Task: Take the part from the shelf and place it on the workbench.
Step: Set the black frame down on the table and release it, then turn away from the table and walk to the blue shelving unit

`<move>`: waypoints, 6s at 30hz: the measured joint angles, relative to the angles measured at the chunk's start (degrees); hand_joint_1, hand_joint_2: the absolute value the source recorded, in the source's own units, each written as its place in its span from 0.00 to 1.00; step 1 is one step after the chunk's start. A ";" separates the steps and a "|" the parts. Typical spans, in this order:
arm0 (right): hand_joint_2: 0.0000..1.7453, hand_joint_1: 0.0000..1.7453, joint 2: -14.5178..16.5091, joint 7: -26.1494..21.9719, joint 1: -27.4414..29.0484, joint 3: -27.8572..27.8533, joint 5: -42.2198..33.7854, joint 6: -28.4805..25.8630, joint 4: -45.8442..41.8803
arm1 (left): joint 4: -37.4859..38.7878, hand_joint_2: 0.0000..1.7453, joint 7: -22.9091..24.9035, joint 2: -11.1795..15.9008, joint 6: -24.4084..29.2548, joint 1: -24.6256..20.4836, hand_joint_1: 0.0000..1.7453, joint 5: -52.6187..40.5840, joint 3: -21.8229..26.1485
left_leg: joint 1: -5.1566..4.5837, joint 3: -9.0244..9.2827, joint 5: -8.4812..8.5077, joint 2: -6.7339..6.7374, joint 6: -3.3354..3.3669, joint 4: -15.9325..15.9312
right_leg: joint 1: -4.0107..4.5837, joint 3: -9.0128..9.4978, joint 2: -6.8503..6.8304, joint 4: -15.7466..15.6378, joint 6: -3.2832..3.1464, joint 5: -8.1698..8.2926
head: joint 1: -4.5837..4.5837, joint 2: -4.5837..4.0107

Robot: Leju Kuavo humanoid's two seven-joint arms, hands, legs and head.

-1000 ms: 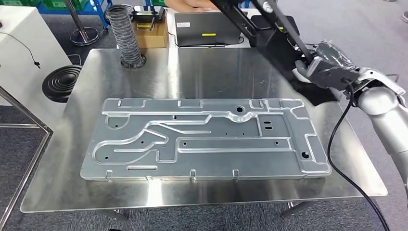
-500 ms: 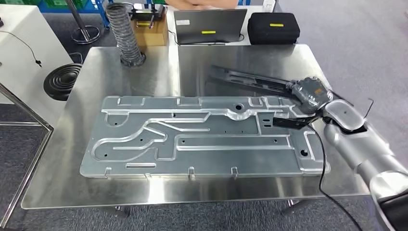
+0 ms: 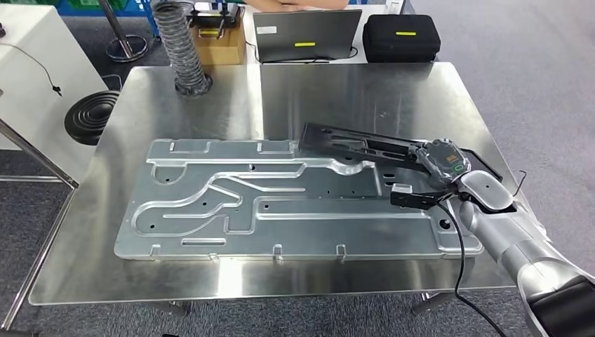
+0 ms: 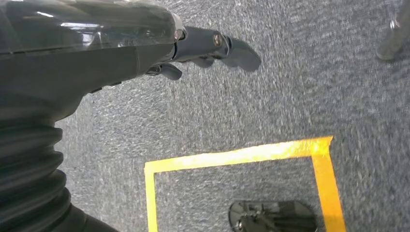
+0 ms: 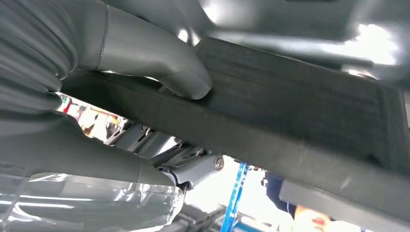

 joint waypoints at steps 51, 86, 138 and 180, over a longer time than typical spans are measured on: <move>0.00 0.00 -24.33 5.14 29.82 -42.13 -26.27 33.33 -62.55 | 0.00 0.00 -0.08 -1.43 -3.10 0.05 0.00 4.71 1.56 | -0.36 -0.16 1.14 -0.18 2.47 -0.08 | 0.41 -0.10 -0.54 5.14 0.72 -6.14 | 0.01 0.02; 0.00 0.00 7.05 -4.12 51.24 -77.30 -12.08 27.05 -41.91 | -0.01 0.00 -1.01 -1.00 -3.67 0.09 0.00 5.20 2.46 | -0.97 1.25 1.15 1.01 2.53 -2.03 | 0.20 -3.63 -0.07 15.19 1.24 -7.18 | -0.10 0.01; 1.00 0.00 35.34 18.65 40.05 -85.95 -1.22 21.29 21.75 | -0.03 0.00 4.44 1.31 -4.48 -2.47 0.00 -3.12 -4.66 | -0.25 8.04 -5.42 0.68 -0.46 -1.60 | 1.14 0.24 -0.53 -1.14 -1.42 1.52 | -0.13 0.01; 1.00 0.00 35.19 18.85 40.21 -84.50 1.69 22.51 22.05 | -0.04 1.00 7.31 1.00 -3.99 -2.29 0.00 -3.80 -5.96 | -0.28 4.87 -2.49 0.94 2.00 -2.05 | 1.09 1.32 -0.19 7.49 -0.65 -5.51 | -0.13 0.01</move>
